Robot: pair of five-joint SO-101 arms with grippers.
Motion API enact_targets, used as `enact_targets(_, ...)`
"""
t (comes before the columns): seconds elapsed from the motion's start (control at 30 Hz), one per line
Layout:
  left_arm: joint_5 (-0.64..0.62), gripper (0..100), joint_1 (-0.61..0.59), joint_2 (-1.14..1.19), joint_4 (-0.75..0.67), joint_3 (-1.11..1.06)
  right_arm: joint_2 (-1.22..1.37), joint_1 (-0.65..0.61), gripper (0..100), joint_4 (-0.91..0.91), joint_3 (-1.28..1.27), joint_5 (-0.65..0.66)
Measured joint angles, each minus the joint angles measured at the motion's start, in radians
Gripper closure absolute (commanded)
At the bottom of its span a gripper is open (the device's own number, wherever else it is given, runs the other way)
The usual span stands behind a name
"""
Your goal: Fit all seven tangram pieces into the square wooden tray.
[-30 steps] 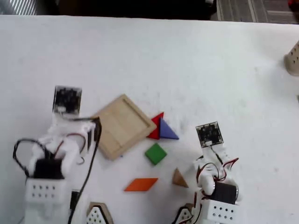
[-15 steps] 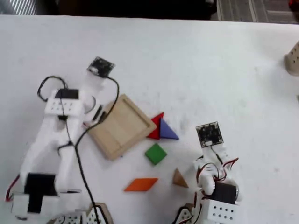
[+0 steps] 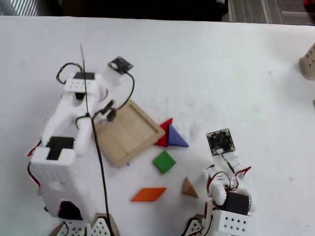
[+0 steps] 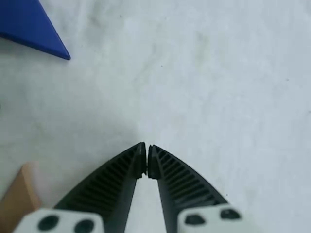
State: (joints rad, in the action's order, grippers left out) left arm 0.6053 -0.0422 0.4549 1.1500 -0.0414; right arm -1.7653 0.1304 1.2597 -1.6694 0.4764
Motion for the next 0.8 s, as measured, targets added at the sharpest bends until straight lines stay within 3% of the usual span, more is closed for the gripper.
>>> enact_targets(0.13,0.011,98,0.009,0.029,0.061,0.035,0.0,0.0,97.9,0.0,0.0,0.0)
enact_targets(0.57,0.017,98,0.008,0.052,0.204,0.055,0.0,0.0,98.0,0.0,0.0,0.0)
enact_targets(0.8,0.017,98,-0.12,0.018,0.242,0.041,0.0,0.0,98.1,0.0,0.0,0.0)
